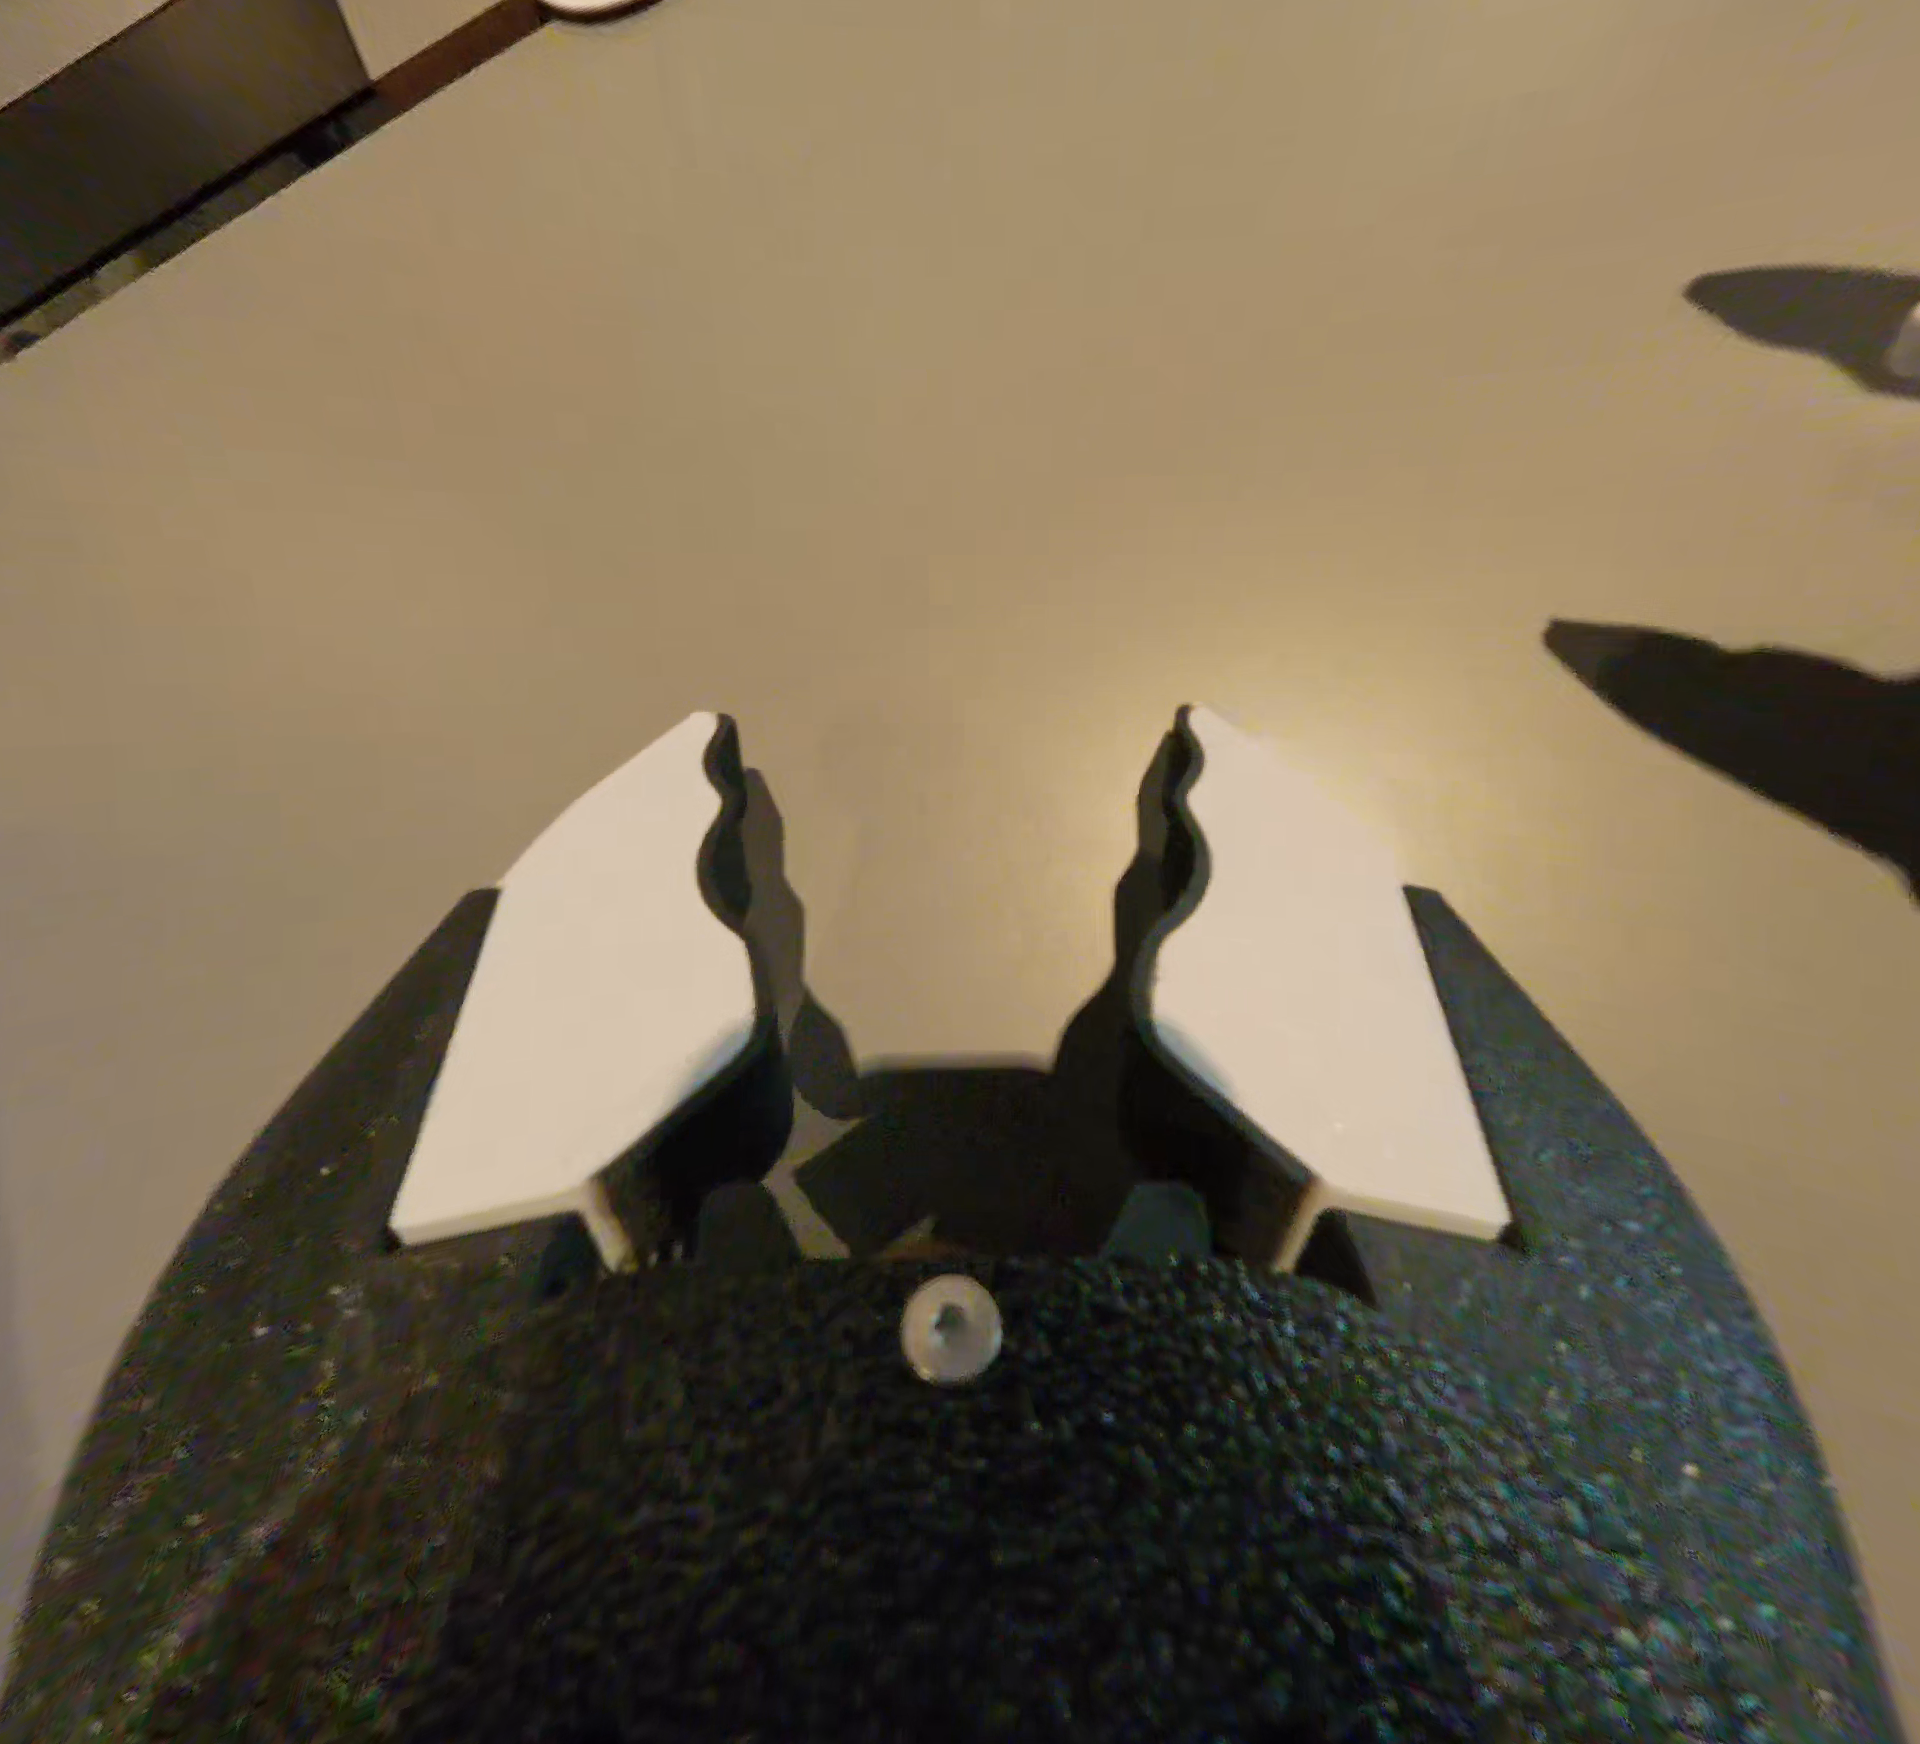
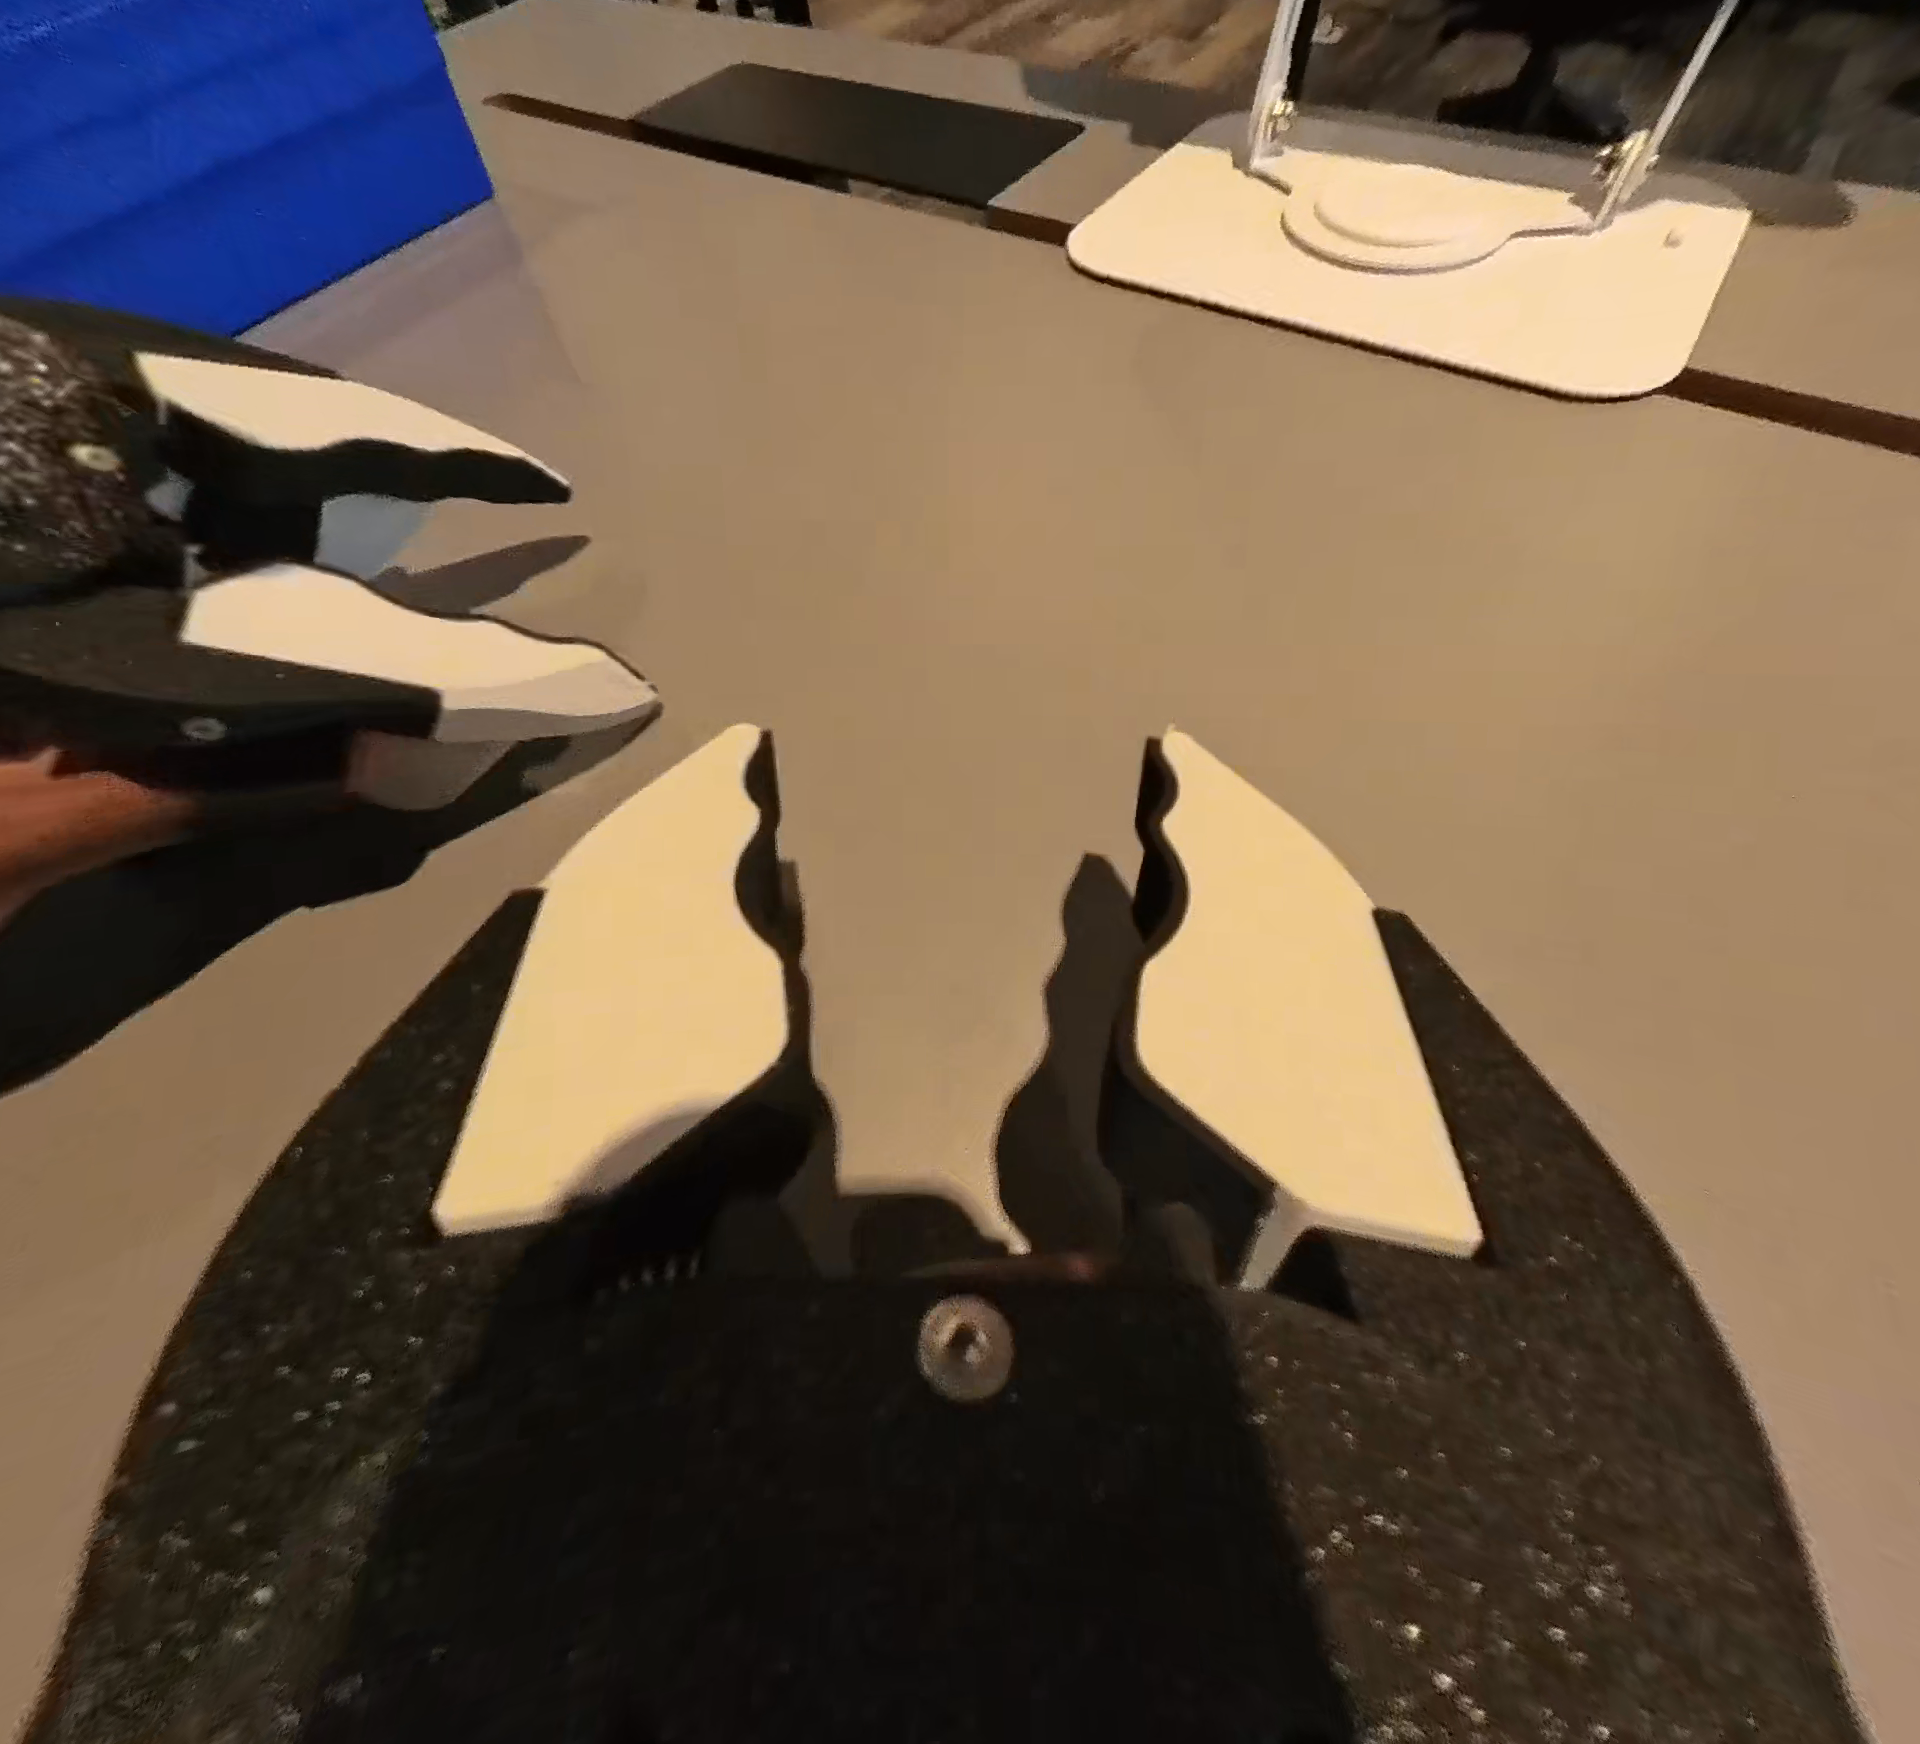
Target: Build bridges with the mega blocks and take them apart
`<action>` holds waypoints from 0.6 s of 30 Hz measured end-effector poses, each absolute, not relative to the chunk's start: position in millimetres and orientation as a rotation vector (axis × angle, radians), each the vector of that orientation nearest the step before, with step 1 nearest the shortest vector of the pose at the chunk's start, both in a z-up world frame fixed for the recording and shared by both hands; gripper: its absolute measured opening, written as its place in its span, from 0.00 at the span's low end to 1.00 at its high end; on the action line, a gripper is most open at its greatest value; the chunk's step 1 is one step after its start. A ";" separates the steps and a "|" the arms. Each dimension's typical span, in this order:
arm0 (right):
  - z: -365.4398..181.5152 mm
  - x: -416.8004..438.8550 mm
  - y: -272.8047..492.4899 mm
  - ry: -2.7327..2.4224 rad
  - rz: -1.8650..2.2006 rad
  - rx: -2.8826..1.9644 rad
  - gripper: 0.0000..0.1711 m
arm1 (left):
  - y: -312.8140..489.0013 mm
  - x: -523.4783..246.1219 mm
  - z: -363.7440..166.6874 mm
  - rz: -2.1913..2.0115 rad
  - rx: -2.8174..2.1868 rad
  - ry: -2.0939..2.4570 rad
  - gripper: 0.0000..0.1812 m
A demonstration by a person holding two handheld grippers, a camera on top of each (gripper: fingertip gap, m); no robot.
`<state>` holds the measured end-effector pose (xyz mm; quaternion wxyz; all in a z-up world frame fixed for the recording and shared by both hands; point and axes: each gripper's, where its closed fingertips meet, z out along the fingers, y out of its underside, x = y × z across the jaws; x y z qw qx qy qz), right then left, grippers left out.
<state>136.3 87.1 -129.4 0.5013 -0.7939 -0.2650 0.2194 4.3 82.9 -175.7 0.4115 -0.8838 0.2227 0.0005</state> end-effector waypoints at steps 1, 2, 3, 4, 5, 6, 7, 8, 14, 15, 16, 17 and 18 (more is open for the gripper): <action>-129.8 136.5 87.5 -0.634 0.526 -1.923 0.39 | 83.8 4.6 -175.5 0.009 -2.224 0.543 0.41; -130.6 136.0 87.4 -0.636 0.525 -1.928 0.39 | 84.0 6.0 -175.9 0.006 -2.230 0.536 0.40; -131.0 135.5 87.3 -0.637 0.524 -1.931 0.39 | 84.1 7.2 -176.5 0.000 -2.238 0.528 0.40; -130.4 134.5 86.8 -0.637 0.532 -1.928 0.39 | 84.3 8.1 -177.1 -0.007 -2.246 0.521 0.40; -129.3 132.6 85.4 -0.638 0.552 -1.922 0.39 | 84.4 8.7 -177.6 -0.011 -2.251 0.516 0.40; -128.8 131.2 84.2 -0.638 0.565 -1.919 0.39 | 84.6 8.5 -177.6 -0.010 -2.252 0.513 0.41; -127.7 129.7 82.9 -0.644 0.575 -1.910 0.39 | 84.7 8.2 -177.7 -0.009 -2.252 0.511 0.41; -125.4 127.1 80.8 -0.654 0.591 -1.891 0.39 | 84.7 8.0 -177.7 -0.009 -2.252 0.508 0.41; -84.9 109.9 60.4 -0.674 0.719 -1.658 0.39 | 84.3 8.2 -178.5 -0.021 -2.258 0.508 0.41; -68.8 104.1 50.6 -0.690 0.753 -1.566 0.39 | 84.3 8.3 -178.5 -0.021 -2.258 0.509 0.41; -52.2 98.3 39.0 -0.705 0.776 -1.470 0.38 | 84.3 8.4 -178.4 -0.021 -2.257 0.510 0.41; -36.6 91.8 26.3 -0.719 0.791 -1.379 0.38 | 84.3 8.5 -178.4 -0.020 -2.256 0.511 0.41; -23.2 83.6 12.3 -0.740 0.802 -1.297 0.37 | 84.3 8.5 -178.2 -0.018 -2.255 0.511 0.41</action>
